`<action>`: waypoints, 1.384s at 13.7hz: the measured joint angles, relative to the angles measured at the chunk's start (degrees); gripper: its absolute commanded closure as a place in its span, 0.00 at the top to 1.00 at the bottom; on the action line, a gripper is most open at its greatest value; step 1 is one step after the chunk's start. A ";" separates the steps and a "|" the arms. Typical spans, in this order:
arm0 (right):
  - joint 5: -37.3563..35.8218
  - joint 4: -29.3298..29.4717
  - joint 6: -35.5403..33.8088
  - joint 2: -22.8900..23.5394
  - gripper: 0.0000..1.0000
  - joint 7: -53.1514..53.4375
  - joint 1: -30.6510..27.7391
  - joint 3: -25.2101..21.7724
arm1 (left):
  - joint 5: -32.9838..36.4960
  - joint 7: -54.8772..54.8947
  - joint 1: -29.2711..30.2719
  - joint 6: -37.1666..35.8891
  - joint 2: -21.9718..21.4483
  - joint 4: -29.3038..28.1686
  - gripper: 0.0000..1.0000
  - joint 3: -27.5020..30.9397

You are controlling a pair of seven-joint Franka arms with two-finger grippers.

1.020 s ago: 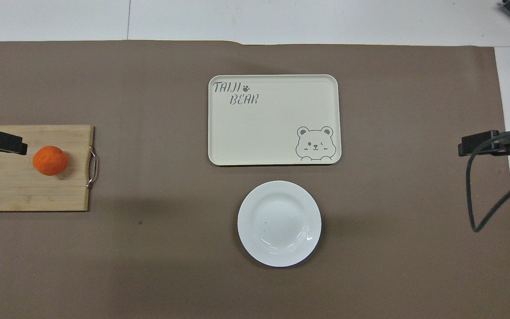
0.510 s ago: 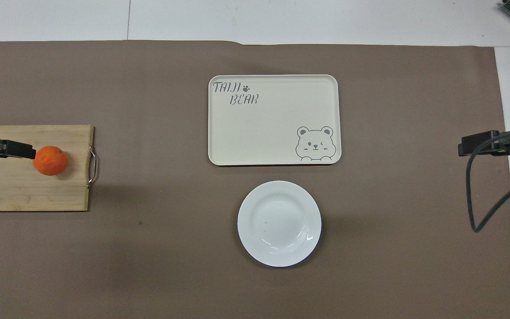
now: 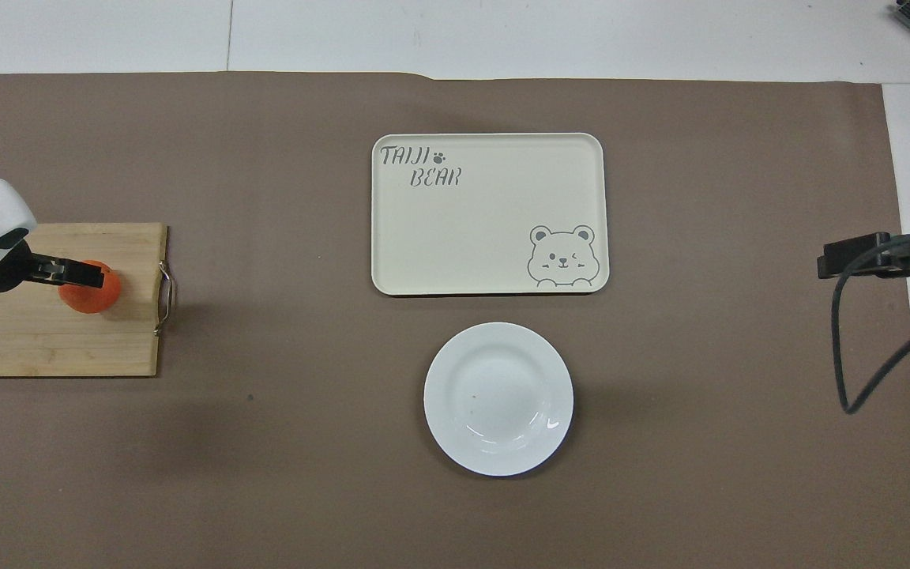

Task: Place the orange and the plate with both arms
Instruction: 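Lower the left gripper onto the orange and close it, then carry the orange with the left gripper over the white plate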

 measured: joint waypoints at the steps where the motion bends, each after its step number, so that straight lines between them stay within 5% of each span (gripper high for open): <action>1: 0.00 0.00 0.00 0.00 1.00 0.00 0.00 0.00 | 0.00 0.27 0.14 0.99 0.70 -0.35 1.00 0.00; 6: 0.00 0.00 0.00 0.00 1.00 0.00 0.00 0.00 | 0.00 0.57 1.19 6.88 3.71 -2.87 1.00 0.00; 7: 0.00 0.00 0.00 0.00 1.00 0.00 0.00 0.00 | 0.00 0.57 1.23 7.82 4.16 -3.33 0.88 0.01; 8: 0.00 0.00 0.00 0.00 1.00 0.00 0.00 0.00 | 0.00 0.56 1.23 8.61 4.50 -3.85 0.39 0.00; 9: 0.00 0.00 0.00 0.00 1.00 0.00 0.00 0.00 | -0.03 0.55 1.23 9.16 4.63 -4.26 0.13 -0.01; 10: 0.00 0.00 0.00 0.00 1.00 0.00 0.00 0.00 | -0.09 0.53 1.23 9.18 4.49 -4.27 0.05 -0.06; 14: 0.00 0.00 0.00 0.00 1.00 0.00 0.00 0.00 | -0.28 -1.69 1.16 7.75 4.02 -2.24 0.05 -0.51; 19: 0.00 0.00 0.00 0.00 1.00 0.00 0.00 0.00 | -0.32 -5.72 1.09 -8.87 0.73 8.45 0.03 -1.21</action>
